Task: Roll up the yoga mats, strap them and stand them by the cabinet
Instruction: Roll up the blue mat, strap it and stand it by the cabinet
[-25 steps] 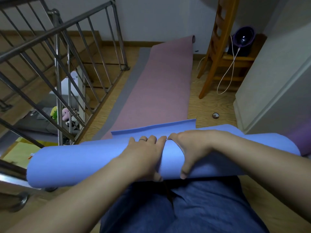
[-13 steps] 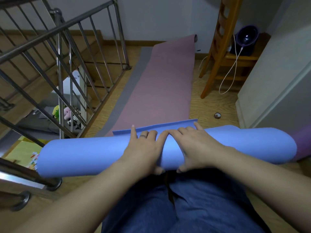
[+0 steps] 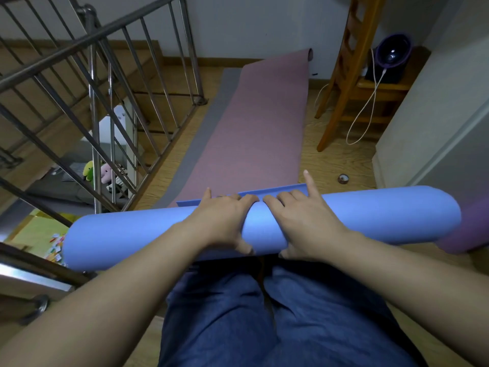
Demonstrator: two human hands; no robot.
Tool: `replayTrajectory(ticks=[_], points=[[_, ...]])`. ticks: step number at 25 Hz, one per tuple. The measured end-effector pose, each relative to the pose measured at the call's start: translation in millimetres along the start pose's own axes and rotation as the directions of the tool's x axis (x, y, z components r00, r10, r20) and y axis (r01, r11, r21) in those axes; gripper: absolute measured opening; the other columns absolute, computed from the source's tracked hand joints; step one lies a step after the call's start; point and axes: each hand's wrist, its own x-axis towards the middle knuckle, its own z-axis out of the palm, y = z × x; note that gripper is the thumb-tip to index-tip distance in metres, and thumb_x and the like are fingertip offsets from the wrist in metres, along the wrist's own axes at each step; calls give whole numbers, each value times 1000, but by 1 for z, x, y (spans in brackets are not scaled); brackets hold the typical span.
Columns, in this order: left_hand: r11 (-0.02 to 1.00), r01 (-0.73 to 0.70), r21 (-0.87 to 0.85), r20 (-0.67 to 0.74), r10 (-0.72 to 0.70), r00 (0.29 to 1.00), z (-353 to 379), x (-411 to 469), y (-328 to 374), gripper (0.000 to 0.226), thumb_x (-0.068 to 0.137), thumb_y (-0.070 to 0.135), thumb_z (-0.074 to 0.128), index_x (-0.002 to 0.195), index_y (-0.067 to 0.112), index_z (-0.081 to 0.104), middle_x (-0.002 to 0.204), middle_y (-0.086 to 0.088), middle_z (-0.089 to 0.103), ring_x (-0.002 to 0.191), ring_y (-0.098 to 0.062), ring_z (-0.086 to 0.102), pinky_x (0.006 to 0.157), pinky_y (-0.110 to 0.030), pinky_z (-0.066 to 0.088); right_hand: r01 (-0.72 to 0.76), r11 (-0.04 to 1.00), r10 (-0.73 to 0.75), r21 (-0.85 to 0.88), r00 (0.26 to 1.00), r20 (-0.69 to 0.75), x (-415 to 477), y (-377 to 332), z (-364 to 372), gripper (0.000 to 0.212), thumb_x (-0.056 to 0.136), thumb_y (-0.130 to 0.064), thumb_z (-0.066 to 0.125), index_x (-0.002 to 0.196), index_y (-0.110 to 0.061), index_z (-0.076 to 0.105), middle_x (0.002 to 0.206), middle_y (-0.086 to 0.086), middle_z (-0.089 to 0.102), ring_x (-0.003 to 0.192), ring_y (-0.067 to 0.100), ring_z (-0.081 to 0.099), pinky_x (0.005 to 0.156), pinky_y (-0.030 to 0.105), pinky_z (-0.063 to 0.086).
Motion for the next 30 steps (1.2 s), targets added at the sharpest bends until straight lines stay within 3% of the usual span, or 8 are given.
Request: replayTrajectory(ticks=[4,7,9,13,17,21,26,30], points=[[982,-36,-185,219,77,973,-17,-4,4,89,59,64,76,134,37,35,122,10,57,109,-18,55,96,-38,43,77,995,-92,67,963,252,-9,5,-29,97,59,-63,75,134,-18,34,113,4,58,110,25,55,116,55,6],[966,-7,-260,353,102,930,-22,-8,5,87,61,63,77,134,39,36,125,12,55,110,-15,54,97,-35,44,74,984,-132,164,915,381,-8,6,-34,96,55,-64,79,129,-19,38,114,2,61,112,23,55,115,51,14],[979,-4,-202,298,66,952,-21,-11,8,90,64,65,73,139,36,32,133,9,52,118,-17,51,107,-44,35,37,967,-148,250,884,443,1,13,-36,92,55,-60,82,128,-23,40,117,-1,60,111,21,54,109,41,28],[985,9,174,-10,-8,1000,6,-26,32,110,67,67,66,148,21,8,142,-5,35,130,-28,38,111,-62,8,-111,859,-217,499,805,553,23,32,-30,86,52,-54,87,124,-33,46,117,-15,58,104,11,56,94,30,47],[994,7,110,-39,-3,999,11,-23,27,108,64,67,68,146,23,14,138,-7,41,127,-30,41,113,-57,13,-120,862,-135,493,882,451,12,28,-21,96,56,-59,81,137,-35,35,130,-13,52,119,13,50,107,36,36],[1000,-13,-28,80,15,997,-5,-2,12,106,62,68,71,145,25,20,138,-7,46,125,-30,44,110,-54,24,-48,989,32,141,993,116,-20,-2,3,116,63,-68,68,151,-22,8,146,1,33,135,23,32,116,51,6],[969,40,245,-114,-13,993,19,-13,31,112,69,59,68,150,15,3,142,-11,33,129,-30,38,111,-60,8,-7,974,-29,226,988,154,-3,13,-3,109,57,-69,73,143,-21,26,134,3,48,122,25,45,107,41,27],[991,19,131,-104,-6,995,16,-4,18,110,66,58,71,149,22,8,141,-7,37,128,-29,40,112,-54,18,-33,969,-38,245,959,279,17,17,-12,109,55,-67,77,141,-19,28,135,5,50,123,27,47,109,48,28]])
